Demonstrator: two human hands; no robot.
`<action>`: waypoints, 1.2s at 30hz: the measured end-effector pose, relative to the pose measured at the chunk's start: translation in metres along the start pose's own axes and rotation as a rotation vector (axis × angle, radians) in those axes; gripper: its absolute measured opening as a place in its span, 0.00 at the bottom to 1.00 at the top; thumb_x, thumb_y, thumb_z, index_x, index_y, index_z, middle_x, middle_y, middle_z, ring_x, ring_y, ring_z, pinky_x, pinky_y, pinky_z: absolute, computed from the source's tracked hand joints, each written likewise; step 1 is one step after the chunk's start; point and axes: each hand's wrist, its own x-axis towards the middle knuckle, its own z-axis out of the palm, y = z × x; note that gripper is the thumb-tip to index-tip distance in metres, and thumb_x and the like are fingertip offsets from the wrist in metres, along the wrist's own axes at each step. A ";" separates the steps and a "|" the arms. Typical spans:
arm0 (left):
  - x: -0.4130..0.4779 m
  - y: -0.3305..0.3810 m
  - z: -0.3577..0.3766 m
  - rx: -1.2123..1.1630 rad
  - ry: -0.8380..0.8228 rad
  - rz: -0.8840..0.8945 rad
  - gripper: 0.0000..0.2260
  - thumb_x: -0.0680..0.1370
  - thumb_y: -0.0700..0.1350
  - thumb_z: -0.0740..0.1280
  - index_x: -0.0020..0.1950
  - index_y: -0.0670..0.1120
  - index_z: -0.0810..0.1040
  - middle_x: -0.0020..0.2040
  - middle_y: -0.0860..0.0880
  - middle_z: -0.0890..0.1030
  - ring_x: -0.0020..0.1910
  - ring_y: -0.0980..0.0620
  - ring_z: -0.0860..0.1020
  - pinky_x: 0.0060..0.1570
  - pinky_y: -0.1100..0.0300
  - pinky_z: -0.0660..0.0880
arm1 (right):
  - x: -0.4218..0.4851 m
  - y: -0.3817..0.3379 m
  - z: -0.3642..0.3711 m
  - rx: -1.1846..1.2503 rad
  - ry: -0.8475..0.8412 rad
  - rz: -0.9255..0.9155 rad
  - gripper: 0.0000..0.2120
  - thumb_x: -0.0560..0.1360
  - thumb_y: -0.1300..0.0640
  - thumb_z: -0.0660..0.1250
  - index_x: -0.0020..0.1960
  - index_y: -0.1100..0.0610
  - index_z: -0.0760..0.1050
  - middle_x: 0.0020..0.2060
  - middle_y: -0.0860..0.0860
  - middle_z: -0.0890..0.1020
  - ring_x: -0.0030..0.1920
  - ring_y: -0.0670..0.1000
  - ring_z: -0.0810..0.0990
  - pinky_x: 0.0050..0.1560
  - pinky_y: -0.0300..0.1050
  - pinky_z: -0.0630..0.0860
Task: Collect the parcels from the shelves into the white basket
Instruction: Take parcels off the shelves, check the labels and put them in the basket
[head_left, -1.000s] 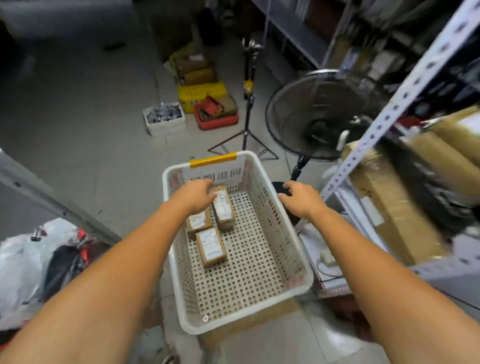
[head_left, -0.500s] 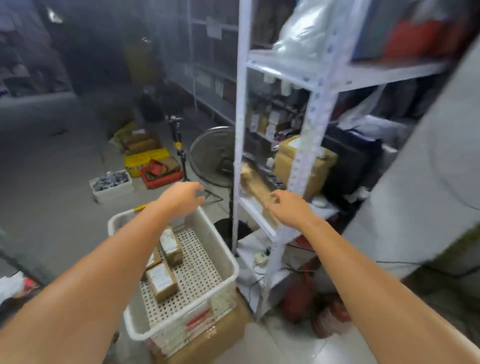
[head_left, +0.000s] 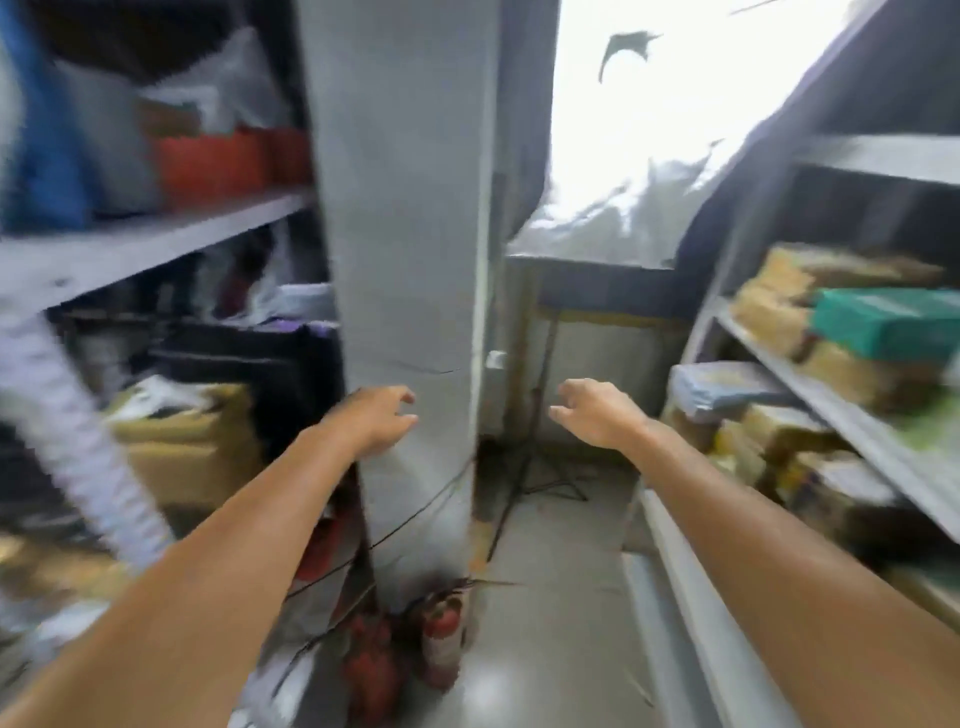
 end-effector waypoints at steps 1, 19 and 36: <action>0.022 0.021 0.001 0.014 -0.014 0.065 0.18 0.78 0.54 0.63 0.68 0.53 0.71 0.63 0.46 0.78 0.60 0.44 0.76 0.61 0.53 0.73 | -0.006 0.020 -0.013 0.003 0.027 0.066 0.21 0.77 0.44 0.62 0.67 0.52 0.72 0.63 0.52 0.78 0.62 0.56 0.75 0.60 0.48 0.71; 0.001 0.356 0.073 0.079 -0.073 1.155 0.14 0.79 0.50 0.63 0.64 0.50 0.75 0.57 0.43 0.81 0.54 0.42 0.78 0.51 0.54 0.73 | -0.318 0.147 -0.111 -0.010 0.475 0.982 0.20 0.75 0.47 0.64 0.65 0.51 0.74 0.62 0.55 0.78 0.62 0.57 0.76 0.60 0.47 0.73; -0.120 0.557 0.118 -0.318 -0.360 1.366 0.13 0.80 0.52 0.62 0.63 0.53 0.77 0.53 0.47 0.82 0.45 0.48 0.77 0.41 0.59 0.72 | -0.464 0.215 -0.153 0.101 0.994 1.236 0.19 0.77 0.46 0.64 0.65 0.54 0.74 0.58 0.52 0.81 0.58 0.55 0.79 0.57 0.47 0.74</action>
